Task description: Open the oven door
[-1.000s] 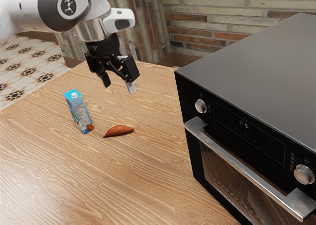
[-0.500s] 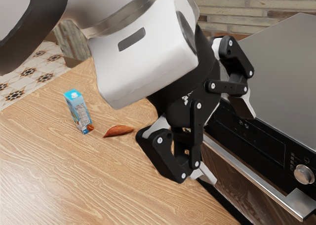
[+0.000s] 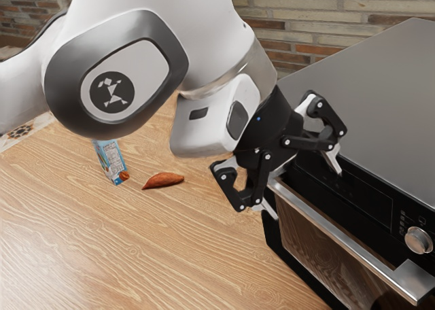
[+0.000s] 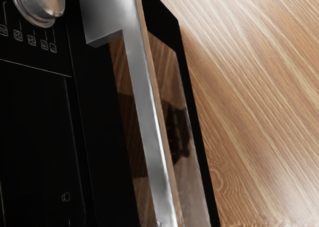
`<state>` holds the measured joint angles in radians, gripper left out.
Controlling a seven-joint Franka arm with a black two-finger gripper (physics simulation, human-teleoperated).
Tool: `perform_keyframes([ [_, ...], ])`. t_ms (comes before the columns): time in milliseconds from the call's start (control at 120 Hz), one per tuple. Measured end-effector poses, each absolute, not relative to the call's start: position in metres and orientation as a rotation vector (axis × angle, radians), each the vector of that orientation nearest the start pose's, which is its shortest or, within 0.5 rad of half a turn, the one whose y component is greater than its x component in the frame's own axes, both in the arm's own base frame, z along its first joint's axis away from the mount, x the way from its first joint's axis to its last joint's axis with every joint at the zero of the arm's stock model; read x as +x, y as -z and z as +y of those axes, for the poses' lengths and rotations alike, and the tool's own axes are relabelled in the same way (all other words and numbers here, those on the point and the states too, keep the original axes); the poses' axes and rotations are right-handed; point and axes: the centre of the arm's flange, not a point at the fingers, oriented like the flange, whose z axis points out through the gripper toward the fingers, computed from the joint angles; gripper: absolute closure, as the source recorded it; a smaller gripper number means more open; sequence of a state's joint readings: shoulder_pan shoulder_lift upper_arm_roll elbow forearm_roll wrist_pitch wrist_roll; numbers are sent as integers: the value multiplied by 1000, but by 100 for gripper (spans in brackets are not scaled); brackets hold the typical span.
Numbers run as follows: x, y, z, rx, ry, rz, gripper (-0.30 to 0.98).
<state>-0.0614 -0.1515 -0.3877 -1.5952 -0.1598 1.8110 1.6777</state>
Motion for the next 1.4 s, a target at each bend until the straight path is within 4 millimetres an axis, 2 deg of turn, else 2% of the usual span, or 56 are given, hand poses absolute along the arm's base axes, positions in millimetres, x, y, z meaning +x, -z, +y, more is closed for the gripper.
perform_keyframes([
  [100, 472, -704, -255, -1358, 526, 2631, 0],
  [192, 451, -697, -257, -1255, 502, 2643, 0],
  [292, 441, -685, -257, -1171, 483, 2661, 0],
  [358, 436, -679, -251, -1139, 473, 2660, 0],
  [450, 442, -671, -241, -1118, 483, 2666, 0],
  [658, 452, -649, -240, -1043, 497, 2691, 0],
  [1108, 461, -632, -240, -926, 502, 2709, 0],
  [1358, 467, -627, -238, -976, 580, 2712, 0],
  [1400, 461, -619, -236, -1000, 573, 2716, -2],
])
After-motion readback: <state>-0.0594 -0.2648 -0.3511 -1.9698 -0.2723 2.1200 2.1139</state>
